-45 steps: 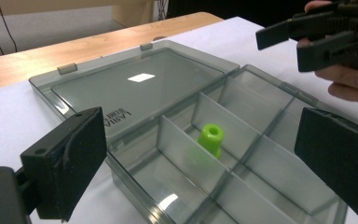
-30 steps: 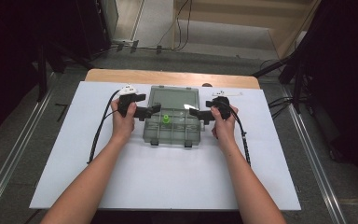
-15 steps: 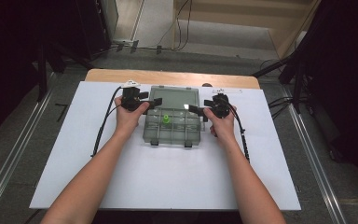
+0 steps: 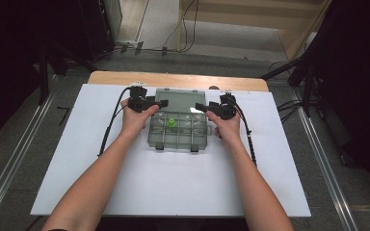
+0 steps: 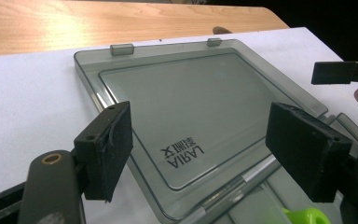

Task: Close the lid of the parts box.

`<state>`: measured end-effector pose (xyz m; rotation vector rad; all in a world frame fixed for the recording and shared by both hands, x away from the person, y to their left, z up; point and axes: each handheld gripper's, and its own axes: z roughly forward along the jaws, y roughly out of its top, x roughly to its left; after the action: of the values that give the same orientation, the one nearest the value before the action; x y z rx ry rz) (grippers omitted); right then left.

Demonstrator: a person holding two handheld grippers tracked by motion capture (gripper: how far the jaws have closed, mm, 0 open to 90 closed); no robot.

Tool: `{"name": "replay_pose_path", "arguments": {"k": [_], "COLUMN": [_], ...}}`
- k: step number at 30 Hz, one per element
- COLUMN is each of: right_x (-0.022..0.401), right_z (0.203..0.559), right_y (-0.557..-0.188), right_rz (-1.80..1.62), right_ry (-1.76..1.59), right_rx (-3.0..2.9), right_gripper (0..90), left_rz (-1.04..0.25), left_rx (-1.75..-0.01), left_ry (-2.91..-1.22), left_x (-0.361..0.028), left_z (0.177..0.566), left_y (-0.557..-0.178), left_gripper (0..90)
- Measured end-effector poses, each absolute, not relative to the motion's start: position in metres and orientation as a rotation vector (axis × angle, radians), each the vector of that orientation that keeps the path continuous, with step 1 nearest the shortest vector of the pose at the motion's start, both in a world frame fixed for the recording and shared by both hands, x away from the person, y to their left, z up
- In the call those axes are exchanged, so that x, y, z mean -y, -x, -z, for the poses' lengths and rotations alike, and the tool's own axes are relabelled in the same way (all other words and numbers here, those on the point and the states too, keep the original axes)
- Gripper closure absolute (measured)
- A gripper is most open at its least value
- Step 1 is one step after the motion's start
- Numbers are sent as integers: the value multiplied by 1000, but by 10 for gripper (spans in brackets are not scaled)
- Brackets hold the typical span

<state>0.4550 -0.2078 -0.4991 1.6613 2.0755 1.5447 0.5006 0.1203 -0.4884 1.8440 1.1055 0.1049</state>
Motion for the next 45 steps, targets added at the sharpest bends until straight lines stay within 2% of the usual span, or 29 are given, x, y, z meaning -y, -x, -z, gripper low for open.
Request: {"name": "replay_pose_path", "arguments": {"k": [6, 10, 18, 30, 35, 36, 37, 39, 41, 45], "right_x": [211, 212, 207, 209, 210, 210, 210, 208, 207, 210], "right_z": [501, 508, 515, 524, 524, 525, 525, 525, 524, 521], "right_y": [-461, -463, -465, -470, -470, -470, -470, -470, -469, -467], "right_rz": [-1513, -1500, -1454, -1491, -1477, -1480, -1493, -1494, -1465, -1469], "right_ry": [-1724, -1752, -1749, -1833, -1855, -1845, -1866, -1859, -1837, -1808], "right_rx": [-2058, -2078, -2109, -2112, -2103, -2109, -2119, -2123, -2127, -2102], "right_gripper": [227, 254, 329, 349, 394, 428, 433, 457, 487, 549], "left_rz": [-92, -122, -83, -18, -8, 7, 39, 8, -30, -26], "left_rx": [-1152, -1173, -1194, -1244, -1295, -1299, -1292, -1289, -1285, -1268], "left_ry": [-1818, -1825, -1860, -1852, -1823, -1815, -1808, -1823, -1833, -1821], "left_x": [-122, -124, -123, -122, -119, -119, -119, -118, -118, -122], "left_z": [490, 490, 497, 506, 505, 505, 506, 505, 505, 505], "left_y": [-506, -505, -506, -507, -507, -507, -507, -506, -504, -503], "left_gripper": [253, 253, 253, 253, 253, 254, 294, 301, 352, 434]}}
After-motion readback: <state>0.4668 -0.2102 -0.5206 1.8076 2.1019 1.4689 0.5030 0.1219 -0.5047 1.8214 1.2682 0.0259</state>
